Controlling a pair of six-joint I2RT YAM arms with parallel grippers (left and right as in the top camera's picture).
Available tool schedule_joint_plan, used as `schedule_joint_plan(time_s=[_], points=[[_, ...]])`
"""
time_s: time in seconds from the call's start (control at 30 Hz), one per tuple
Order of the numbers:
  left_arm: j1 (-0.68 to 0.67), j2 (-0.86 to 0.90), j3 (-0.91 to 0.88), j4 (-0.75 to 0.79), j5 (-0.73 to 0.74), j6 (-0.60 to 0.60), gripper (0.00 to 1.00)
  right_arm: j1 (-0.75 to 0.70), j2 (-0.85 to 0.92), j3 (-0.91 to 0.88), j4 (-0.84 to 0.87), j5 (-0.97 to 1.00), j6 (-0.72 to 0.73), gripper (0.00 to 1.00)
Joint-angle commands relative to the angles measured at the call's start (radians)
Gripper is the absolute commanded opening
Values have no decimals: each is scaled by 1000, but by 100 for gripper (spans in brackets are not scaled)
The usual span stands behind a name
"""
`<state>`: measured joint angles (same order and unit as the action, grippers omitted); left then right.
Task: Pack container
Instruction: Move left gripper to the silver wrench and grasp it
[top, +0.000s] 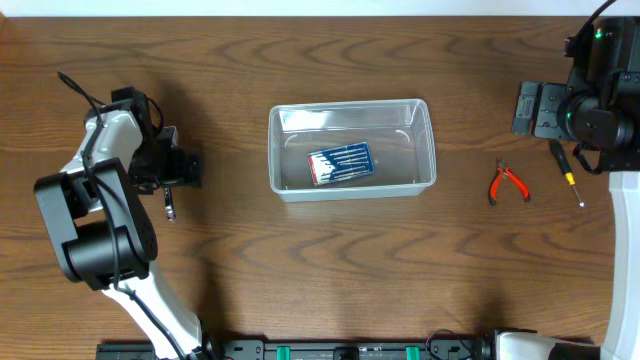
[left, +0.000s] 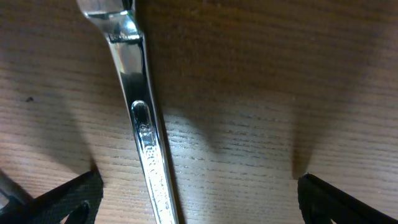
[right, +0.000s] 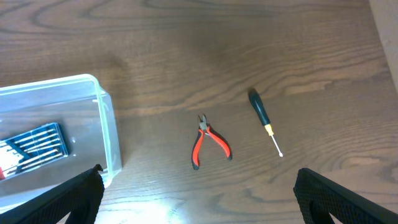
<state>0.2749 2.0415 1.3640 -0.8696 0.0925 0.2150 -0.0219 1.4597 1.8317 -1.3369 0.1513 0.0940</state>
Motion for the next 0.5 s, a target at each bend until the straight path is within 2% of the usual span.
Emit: schedule_joint_plan(time_s=[0.0, 0.27, 0.47], points=[[-1, 12, -54, 21, 21, 17, 98, -4, 2, 5, 1, 10, -18, 99], [-1, 12, -58, 26, 19, 17, 98, -4, 2, 5, 1, 10, -18, 99], [-1, 12, -64, 26, -35, 9, 98, -4, 2, 5, 1, 10, -18, 99]])
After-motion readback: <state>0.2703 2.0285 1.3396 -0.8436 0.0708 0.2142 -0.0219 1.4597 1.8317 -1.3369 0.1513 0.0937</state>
